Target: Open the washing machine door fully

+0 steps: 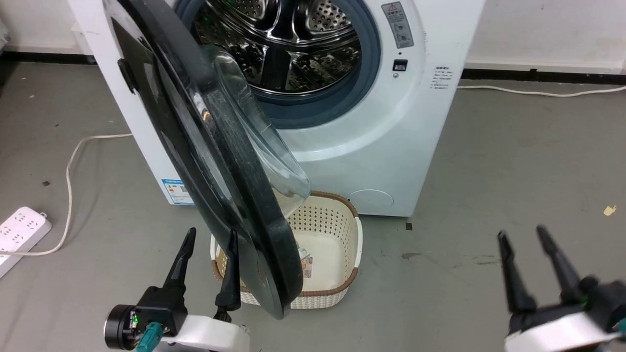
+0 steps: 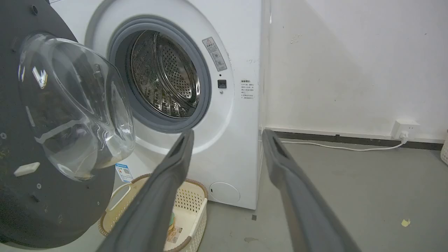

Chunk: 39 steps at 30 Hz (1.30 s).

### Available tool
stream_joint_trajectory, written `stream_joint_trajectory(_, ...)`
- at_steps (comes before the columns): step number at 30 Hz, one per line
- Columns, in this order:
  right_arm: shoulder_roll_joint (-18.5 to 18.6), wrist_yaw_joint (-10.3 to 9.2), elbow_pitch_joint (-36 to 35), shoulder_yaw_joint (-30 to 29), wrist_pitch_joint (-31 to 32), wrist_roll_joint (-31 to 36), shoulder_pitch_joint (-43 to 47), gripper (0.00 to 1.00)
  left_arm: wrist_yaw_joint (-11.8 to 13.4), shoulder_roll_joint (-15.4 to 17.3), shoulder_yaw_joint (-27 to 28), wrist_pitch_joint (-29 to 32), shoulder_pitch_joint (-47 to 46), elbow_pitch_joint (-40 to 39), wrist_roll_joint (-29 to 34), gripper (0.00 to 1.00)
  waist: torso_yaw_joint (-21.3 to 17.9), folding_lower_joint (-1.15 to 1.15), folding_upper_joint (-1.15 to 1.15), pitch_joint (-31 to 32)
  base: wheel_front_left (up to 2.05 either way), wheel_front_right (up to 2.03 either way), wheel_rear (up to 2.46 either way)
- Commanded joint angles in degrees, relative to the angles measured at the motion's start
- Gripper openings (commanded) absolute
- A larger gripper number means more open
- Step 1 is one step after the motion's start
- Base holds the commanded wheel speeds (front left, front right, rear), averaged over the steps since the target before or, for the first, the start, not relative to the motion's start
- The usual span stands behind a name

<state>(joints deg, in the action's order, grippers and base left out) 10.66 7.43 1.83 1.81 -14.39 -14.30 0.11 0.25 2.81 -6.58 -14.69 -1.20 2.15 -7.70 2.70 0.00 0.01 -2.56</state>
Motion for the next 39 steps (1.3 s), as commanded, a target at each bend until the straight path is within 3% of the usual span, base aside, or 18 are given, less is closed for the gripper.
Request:
stream_joint_trajectory(1,-0.7,0.06,-0.5,-0.3,-0.5,1.1,1.0,1.0,-0.3,0.1,0.0,-0.3,0.6,0.1,0.2,1.0,-0.1,0.0,-0.01,0.0,0.0,0.0,0.0)
stream_joint_trajectory(10,-5.1,0.06,-1.3,-2.0,-0.6,7.0,3.6,1.0,-0.2,0.1,-0.1,-0.3,1.0,0.4,1.8,1.0,-0.6,0.0,-0.01,0.2,0.0,0.0,0.0)
stream_joint_trajectory(11,-5.3,0.06,-1.3,-2.1,-0.6,7.2,3.6,1.0,-0.2,0.1,-0.1,-0.3,1.0,0.4,1.9,0.94,-0.6,0.0,-0.01,0.2,0.0,0.0,0.0)
stream_joint_trajectory(12,-5.5,0.06,-1.3,-2.3,-0.6,7.3,3.7,1.0,-0.3,0.1,-0.2,-0.3,1.0,0.4,1.9,0.43,-0.6,0.0,-0.01,0.2,0.0,0.0,0.0)
stream_joint_trajectory(13,-5.7,0.06,-1.2,-2.5,-0.6,7.5,3.8,1.0,-0.4,0.1,-0.3,-0.3,1.0,0.4,1.9,0.0,-0.5,0.0,-0.01,0.2,0.0,0.0,0.0)
stream_joint_trajectory(18,-6.4,0.06,-1.1,-3.0,-0.6,7.5,3.6,1.0,-0.2,0.1,0.3,-0.3,0.5,-2.4,1.0,0.0,-0.5,0.0,-0.01,0.0,0.0,0.0,0.0)
stream_joint_trajectory(19,-6.8,0.06,-1.1,-3.3,-0.6,7.1,3.2,1.0,2.4,0.1,3.8,-0.3,-3.0,-12.1,-3.4,0.0,-0.2,0.0,-0.01,-0.5,0.0,0.0,0.0)
stream_joint_trajectory(27,-7.0,0.06,-0.6,-3.3,-0.6,6.7,2.9,1.0,4.4,0.1,2.1,-0.3,-9.9,-26.4,-3.6,0.0,0.0,0.0,-0.01,-0.9,0.0,0.0,0.0)
stream_joint_trajectory(34,-7.1,0.06,0.2,-2.8,-0.6,6.0,2.7,1.0,1.8,0.2,-6.5,0.5,-9.6,-25.2,-0.7,0.0,-0.3,0.0,-0.01,-0.4,0.0,0.0,0.0)
stream_joint_trajectory(39,-7.2,0.06,0.6,-2.7,-0.6,5.6,2.8,1.0,0.3,0.1,-13.6,5.7,-7.1,-21.0,-2.0,0.0,-0.4,0.0,-0.01,-0.1,0.0,0.0,0.0)
